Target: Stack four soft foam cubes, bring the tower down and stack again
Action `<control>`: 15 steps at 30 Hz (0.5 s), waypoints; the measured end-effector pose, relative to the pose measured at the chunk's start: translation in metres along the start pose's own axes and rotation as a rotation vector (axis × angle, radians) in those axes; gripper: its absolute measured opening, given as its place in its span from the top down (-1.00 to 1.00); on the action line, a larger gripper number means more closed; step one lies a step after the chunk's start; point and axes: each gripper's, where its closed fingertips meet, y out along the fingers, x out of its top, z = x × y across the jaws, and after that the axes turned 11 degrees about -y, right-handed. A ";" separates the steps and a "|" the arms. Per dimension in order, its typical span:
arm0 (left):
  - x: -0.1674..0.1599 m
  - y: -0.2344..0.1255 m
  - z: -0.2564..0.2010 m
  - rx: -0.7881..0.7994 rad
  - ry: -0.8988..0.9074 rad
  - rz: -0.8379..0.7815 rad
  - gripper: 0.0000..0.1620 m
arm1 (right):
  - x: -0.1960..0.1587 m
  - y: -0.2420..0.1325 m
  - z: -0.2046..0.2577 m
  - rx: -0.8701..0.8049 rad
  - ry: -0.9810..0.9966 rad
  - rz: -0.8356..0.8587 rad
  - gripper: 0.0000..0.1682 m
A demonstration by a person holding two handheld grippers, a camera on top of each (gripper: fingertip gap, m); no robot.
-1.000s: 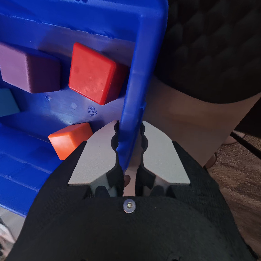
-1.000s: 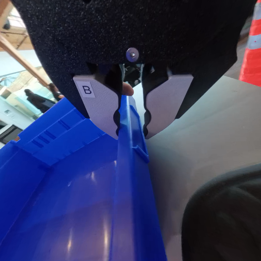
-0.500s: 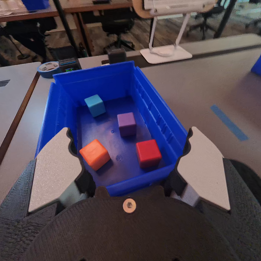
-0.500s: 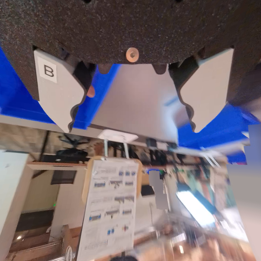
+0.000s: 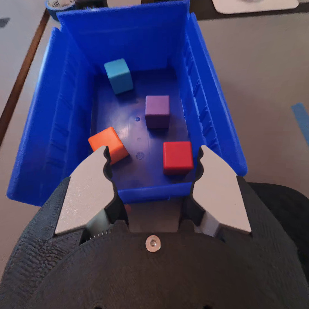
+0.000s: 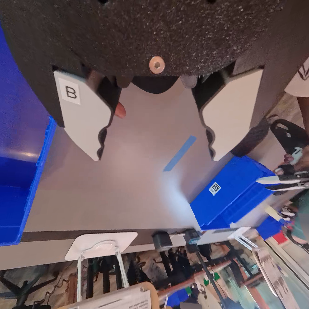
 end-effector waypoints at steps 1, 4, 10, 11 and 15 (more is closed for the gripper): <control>-0.006 0.005 -0.002 -0.009 -0.006 0.041 -0.16 | -0.002 0.001 0.002 0.011 -0.006 0.009 -0.34; -0.026 0.021 -0.013 -0.064 0.007 0.192 -0.11 | -0.004 0.004 0.008 0.041 -0.013 0.028 -0.27; -0.045 0.039 -0.013 -0.059 0.065 0.319 0.01 | -0.015 0.007 0.000 -0.022 -0.067 0.099 -0.27; -0.047 0.038 -0.017 -0.086 0.075 0.342 0.14 | -0.016 0.007 0.000 -0.022 -0.073 0.105 -0.28; -0.056 0.039 -0.023 -0.142 0.114 0.432 0.37 | -0.019 0.010 0.000 -0.027 -0.098 0.120 -0.29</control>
